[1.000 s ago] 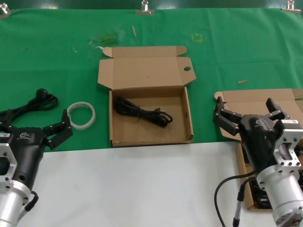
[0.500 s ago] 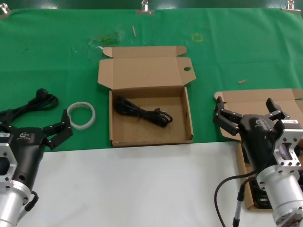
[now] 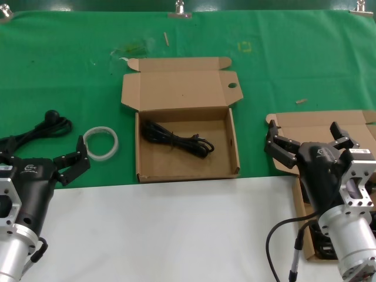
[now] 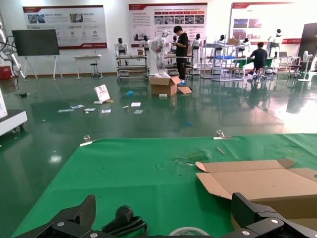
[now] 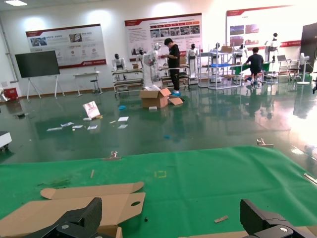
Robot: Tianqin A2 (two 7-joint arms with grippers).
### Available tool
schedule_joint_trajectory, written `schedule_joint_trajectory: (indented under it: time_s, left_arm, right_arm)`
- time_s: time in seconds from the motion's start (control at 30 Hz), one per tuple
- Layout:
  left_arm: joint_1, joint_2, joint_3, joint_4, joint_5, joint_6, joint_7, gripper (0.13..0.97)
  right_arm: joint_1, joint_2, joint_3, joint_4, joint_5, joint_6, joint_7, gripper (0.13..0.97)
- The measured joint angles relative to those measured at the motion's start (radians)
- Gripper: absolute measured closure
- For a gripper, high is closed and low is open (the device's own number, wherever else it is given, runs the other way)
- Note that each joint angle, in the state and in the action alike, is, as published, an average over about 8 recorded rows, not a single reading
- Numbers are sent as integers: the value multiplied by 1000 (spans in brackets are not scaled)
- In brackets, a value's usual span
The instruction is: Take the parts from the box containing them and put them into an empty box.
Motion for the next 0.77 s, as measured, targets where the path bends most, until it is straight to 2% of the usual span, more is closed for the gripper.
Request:
schedule_joint_trajectory:
  time_s: [0.77]
  left_arm:
    - [0, 0, 0, 0, 0, 0, 0, 132]
  right_arm:
    - [0, 0, 0, 0, 0, 0, 0, 129]
